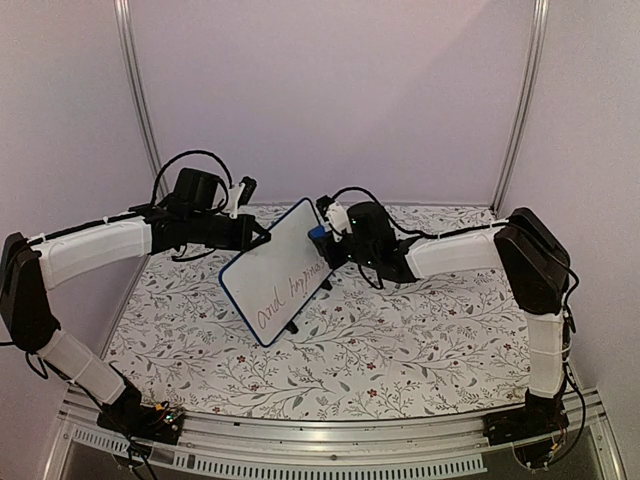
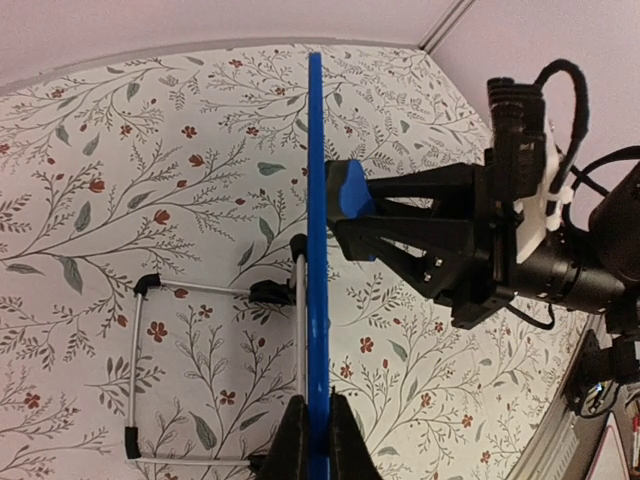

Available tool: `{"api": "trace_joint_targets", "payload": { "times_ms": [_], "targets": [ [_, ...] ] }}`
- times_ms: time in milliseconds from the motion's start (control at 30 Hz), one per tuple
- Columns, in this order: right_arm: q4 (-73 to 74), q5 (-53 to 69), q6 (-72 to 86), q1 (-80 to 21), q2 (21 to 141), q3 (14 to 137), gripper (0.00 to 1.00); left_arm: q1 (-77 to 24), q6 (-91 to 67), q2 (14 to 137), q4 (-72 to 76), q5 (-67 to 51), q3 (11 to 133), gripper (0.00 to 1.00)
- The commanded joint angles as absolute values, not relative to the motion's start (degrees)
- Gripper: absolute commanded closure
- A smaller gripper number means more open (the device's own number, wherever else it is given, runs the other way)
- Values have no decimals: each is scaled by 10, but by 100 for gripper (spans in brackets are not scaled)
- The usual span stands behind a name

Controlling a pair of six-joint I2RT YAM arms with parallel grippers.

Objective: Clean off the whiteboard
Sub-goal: Erase the center of the board.

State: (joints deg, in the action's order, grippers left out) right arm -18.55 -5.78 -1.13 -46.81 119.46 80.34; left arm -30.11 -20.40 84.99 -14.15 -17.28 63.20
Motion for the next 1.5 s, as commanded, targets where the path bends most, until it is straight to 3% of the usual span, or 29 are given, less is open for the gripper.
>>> {"api": "trace_joint_targets", "payload": {
  "times_ms": [0, 267, 700, 1200, 1467],
  "targets": [
    [-196, -47, -3, -467, 1214, 760, 84, -316, -195, 865, -165, -204, 618, 100],
    [-198, -52, -3, -467, 1205, 755, 84, -316, -195, 864, -164, -204, 617, 100],
    [-159, -55, -33, -457, 1203, 879, 83, -316, -195, 862, -164, -202, 617, 100],
    [-198, -41, 11, -457, 1214, 754, 84, -316, -196, 862, -164, -206, 617, 100],
    [-191, -28, 14, -454, 1209, 783, 84, -316, -196, 864, -163, -206, 616, 100]
  ]
}}
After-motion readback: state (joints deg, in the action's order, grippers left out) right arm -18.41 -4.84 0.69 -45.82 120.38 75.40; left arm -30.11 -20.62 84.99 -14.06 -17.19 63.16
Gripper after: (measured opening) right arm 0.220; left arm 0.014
